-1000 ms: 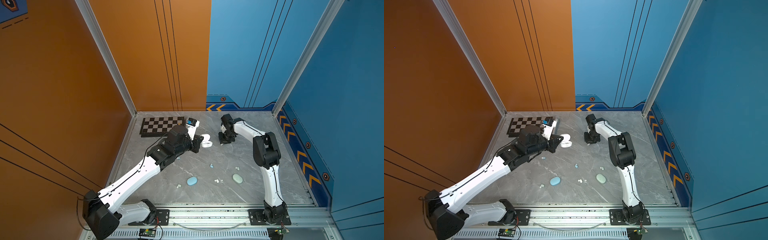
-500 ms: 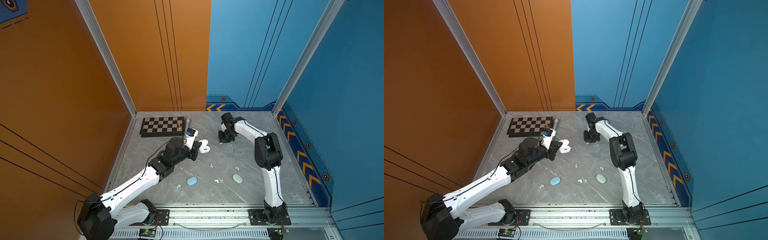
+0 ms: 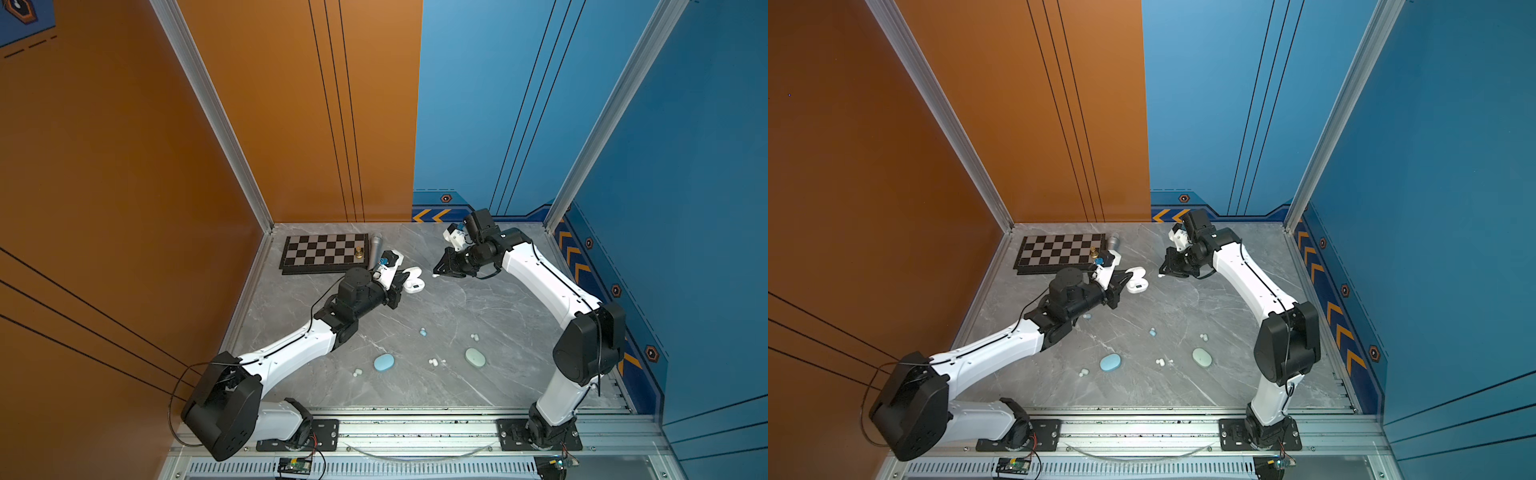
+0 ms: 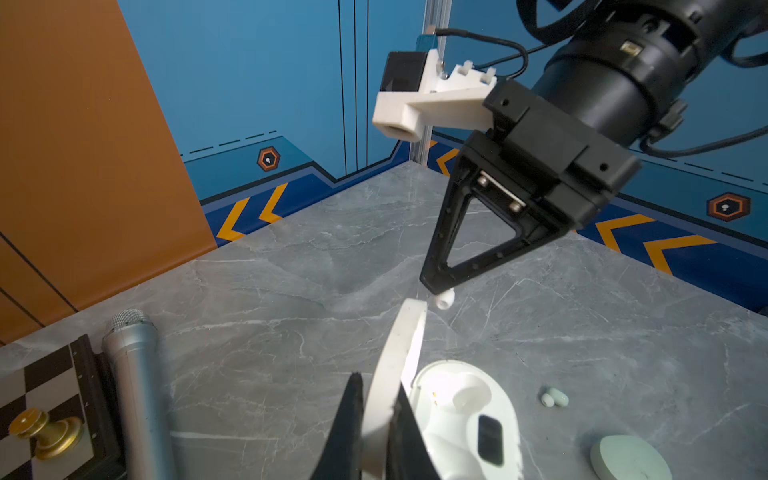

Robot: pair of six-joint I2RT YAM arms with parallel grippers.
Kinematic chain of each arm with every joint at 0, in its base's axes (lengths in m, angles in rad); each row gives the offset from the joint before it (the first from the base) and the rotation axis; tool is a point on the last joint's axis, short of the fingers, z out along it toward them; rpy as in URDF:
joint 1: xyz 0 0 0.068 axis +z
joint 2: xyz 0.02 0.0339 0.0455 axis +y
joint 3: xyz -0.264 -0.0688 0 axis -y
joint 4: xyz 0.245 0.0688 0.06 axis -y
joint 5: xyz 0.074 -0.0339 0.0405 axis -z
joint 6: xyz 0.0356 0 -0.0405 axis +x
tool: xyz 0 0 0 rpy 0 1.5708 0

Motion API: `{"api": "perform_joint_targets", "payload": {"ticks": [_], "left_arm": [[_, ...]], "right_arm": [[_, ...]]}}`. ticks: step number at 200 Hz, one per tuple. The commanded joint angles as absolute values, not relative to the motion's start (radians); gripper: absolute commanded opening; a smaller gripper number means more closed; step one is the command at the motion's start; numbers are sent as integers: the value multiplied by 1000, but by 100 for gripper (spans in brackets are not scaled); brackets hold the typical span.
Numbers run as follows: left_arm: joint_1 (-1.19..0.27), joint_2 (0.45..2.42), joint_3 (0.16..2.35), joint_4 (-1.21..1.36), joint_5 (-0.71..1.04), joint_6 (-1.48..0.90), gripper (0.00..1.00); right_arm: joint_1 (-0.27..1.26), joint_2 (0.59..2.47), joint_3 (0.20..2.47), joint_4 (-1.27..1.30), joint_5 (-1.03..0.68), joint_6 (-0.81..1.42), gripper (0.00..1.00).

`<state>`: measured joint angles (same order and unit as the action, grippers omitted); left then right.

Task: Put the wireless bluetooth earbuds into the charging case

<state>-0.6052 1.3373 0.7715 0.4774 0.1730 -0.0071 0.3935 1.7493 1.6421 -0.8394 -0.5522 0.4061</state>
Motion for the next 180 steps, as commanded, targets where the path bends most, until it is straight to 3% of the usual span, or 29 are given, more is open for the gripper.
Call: {"api": "perform_joint_targets", "payload": {"ticks": [1,107,180], "left_arm": [[-595,1363,797,571,222,24,0],[-627,1456,877,649,246,18,0],[-634,1457,881,651,247,14,0]], "right_arm": [[402,1706,1626,-875,-654,431,16],[402,1655,1629,-876,-659,449,17],[406,1654,1626,-877,-640,457,24]]}}
